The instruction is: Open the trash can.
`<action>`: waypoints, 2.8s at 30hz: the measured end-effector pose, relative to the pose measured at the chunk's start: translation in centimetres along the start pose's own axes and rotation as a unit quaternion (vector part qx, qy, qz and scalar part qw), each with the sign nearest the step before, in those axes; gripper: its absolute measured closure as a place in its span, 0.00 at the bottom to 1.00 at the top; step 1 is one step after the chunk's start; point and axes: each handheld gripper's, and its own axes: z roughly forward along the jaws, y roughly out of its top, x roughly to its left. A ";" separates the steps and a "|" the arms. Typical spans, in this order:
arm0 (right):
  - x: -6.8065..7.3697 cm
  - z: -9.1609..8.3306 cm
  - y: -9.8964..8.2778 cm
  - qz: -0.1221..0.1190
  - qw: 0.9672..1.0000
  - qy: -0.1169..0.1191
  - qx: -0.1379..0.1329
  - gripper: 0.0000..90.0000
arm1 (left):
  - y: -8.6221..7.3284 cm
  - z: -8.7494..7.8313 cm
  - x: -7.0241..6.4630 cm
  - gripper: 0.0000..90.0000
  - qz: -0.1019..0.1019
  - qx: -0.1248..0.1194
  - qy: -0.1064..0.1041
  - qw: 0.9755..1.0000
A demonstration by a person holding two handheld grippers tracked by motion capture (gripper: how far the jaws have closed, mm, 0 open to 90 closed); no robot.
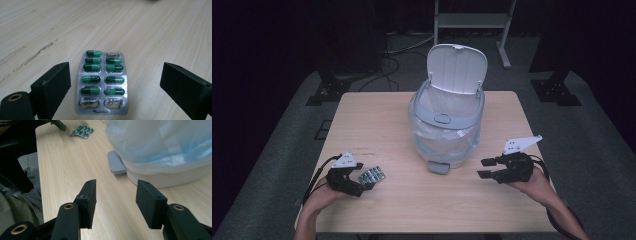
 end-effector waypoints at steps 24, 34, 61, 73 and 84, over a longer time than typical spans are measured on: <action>-0.7 0.4 -4.6 0.025 1.000 -0.013 0.003 0.48 | -0.4 2.3 0.8 0.17 0.006 0.043 0.011 0.999; -0.8 0.1 -5.0 0.024 1.000 -0.012 -0.003 0.48 | -0.5 2.4 1.1 0.27 0.006 0.047 0.015 0.999; -1.0 0.1 -5.5 0.026 0.999 -0.024 -0.004 0.43 | 1.7 0.9 0.5 0.37 0.040 0.049 0.010 0.998; -1.0 0.2 -5.5 0.026 0.999 -0.030 -0.002 0.38 | 3.7 -0.7 0.3 0.37 0.050 0.046 0.001 0.998; -1.3 0.5 -5.2 0.027 0.999 -0.026 0.001 0.37 | 7.5 -2.8 -0.1 0.37 0.079 0.054 -0.009 0.995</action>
